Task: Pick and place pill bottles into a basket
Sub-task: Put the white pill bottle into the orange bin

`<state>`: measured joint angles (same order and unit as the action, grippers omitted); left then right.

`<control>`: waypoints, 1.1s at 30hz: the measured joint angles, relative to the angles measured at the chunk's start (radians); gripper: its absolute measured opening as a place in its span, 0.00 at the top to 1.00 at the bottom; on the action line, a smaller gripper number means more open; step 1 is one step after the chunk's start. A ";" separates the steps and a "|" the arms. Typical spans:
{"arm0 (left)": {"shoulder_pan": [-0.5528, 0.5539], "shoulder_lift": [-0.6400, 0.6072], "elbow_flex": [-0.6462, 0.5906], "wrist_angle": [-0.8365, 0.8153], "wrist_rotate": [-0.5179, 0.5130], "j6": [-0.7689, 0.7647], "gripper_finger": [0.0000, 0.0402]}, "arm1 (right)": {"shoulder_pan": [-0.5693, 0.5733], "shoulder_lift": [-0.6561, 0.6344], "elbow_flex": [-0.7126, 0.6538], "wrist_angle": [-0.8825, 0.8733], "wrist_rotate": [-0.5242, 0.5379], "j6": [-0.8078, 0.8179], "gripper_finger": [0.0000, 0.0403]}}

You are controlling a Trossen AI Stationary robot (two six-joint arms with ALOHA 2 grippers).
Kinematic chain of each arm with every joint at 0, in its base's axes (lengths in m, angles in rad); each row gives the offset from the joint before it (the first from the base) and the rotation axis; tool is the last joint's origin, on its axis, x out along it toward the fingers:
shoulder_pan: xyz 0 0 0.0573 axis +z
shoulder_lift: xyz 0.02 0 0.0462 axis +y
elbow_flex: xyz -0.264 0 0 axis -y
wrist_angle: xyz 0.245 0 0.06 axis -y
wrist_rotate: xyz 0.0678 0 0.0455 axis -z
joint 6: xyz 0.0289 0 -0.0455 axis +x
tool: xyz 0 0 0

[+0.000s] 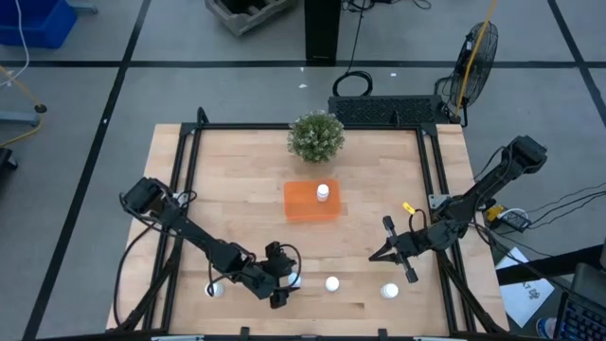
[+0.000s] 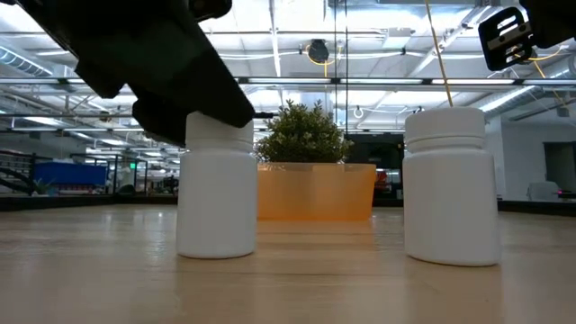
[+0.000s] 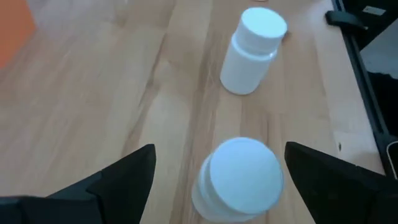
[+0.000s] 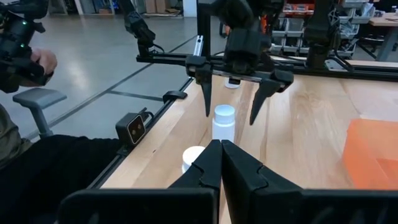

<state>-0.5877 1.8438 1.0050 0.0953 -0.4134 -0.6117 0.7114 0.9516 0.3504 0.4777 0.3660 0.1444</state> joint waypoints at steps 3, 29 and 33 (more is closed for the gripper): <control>0.000 -0.004 0.000 -0.002 0.032 -0.012 0.19 | -0.004 0.000 0.000 -0.002 0.000 0.000 0.99; 0.005 -0.003 0.000 0.000 0.012 0.099 0.57 | -0.004 0.000 0.000 -0.012 0.000 -0.002 0.99; 0.030 -0.013 0.000 0.048 -0.014 0.174 0.57 | -0.004 0.000 0.000 -0.012 0.000 -0.003 0.99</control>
<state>-0.5582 1.8305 1.0052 0.1433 -0.4270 -0.4381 0.7078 0.9519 0.3504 0.4660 0.3656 0.1417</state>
